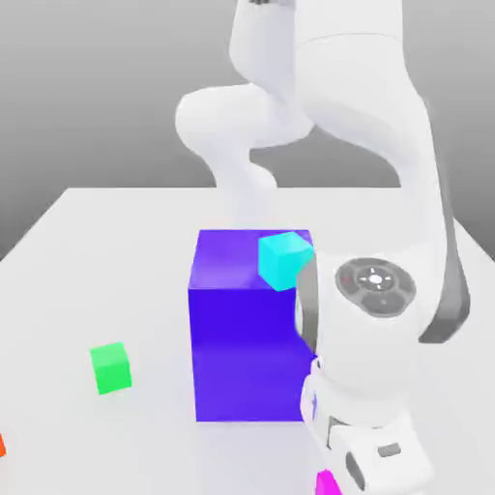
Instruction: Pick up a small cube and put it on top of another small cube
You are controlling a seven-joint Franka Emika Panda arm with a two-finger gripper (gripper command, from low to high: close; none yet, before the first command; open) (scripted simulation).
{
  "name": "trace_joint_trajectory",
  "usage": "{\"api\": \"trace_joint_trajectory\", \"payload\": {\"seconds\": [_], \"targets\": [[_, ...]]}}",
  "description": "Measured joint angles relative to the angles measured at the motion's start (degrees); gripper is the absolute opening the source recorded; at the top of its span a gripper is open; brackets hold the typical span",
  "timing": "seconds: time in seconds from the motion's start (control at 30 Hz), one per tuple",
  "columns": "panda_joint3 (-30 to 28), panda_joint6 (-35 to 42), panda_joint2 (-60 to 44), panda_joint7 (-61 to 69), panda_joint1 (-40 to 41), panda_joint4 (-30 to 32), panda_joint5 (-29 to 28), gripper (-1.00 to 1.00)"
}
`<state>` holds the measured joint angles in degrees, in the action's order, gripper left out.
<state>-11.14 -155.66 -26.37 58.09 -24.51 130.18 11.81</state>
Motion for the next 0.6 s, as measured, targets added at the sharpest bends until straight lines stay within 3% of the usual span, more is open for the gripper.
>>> {"api": "trace_joint_trajectory", "payload": {"seconds": [0.13,0.6], "targets": [[-3.11,5.55,6.48,1.13,0.81,1.36,-3.21,-1.0],[-17.47,6.51,28.05,41.58,23.92,21.83,-18.31,-1.0]]}}
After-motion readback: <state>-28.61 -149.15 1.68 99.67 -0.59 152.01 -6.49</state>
